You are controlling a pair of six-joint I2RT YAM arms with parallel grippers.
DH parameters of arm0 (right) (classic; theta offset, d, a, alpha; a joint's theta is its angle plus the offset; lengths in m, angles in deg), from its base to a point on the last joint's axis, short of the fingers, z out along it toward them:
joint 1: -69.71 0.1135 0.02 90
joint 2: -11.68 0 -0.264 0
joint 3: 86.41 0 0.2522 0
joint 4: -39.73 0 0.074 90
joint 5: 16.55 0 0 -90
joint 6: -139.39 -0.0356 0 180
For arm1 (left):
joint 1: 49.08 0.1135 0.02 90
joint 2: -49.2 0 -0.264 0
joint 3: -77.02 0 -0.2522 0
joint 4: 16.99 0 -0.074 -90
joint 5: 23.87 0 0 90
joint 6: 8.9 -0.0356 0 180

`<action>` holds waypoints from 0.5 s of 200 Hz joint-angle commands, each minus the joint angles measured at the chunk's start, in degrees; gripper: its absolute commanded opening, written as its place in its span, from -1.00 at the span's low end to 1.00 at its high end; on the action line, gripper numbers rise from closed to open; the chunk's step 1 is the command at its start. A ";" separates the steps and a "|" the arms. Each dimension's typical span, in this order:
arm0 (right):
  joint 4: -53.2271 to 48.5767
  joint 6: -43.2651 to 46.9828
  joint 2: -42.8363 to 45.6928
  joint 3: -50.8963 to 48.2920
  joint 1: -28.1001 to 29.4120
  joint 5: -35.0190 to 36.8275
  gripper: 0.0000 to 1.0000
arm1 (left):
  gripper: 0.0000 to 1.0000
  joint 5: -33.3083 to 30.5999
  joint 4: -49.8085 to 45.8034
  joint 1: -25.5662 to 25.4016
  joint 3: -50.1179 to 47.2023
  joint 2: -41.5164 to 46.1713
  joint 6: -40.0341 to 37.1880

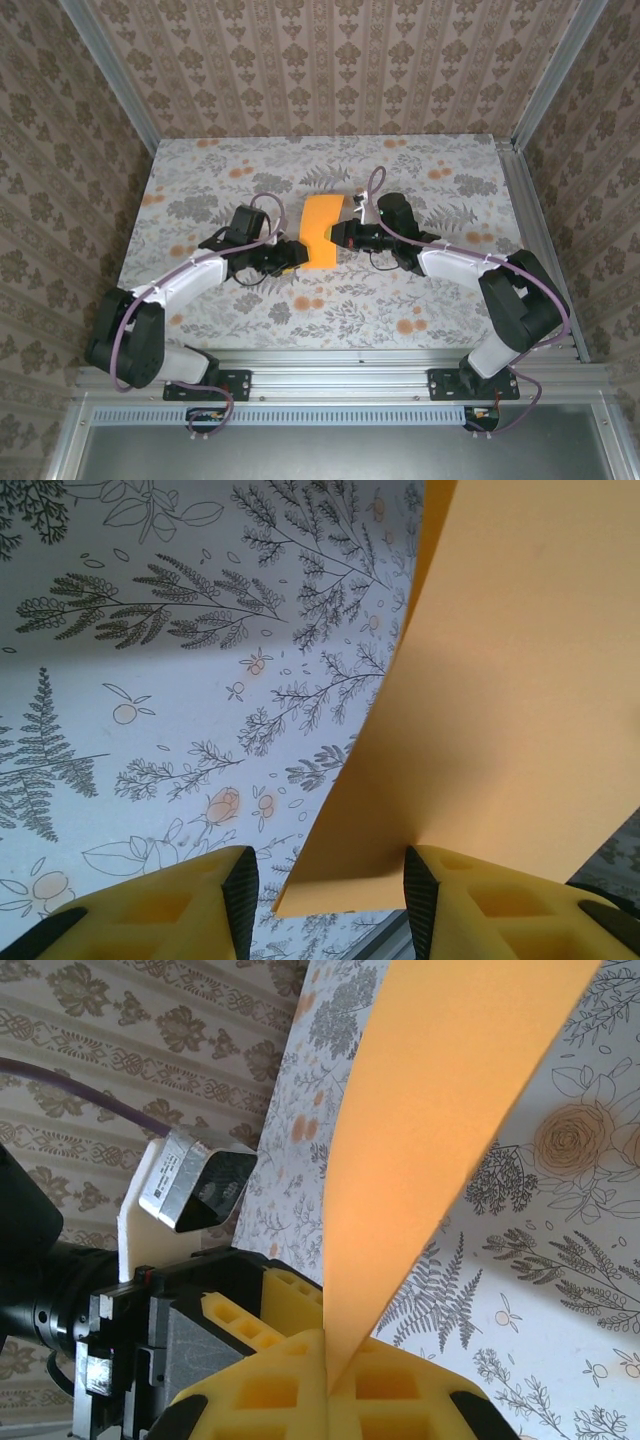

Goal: Fold a paper plane with a square sheet of paper (pick it up from the middle)

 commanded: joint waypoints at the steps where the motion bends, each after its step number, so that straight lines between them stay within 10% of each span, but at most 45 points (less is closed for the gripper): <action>1: 1.59 -0.87 -0.91 -0.79 -0.36 -1.08 -1.00 | -0.09 1.43 2.12 0.22 -0.48 2.11 1.82; 100: 0.44 0.39 -0.51 -0.88 -0.76 -0.82 -1.00 | -0.06 0.28 -2.08 0.16 0.59 2.32 -0.35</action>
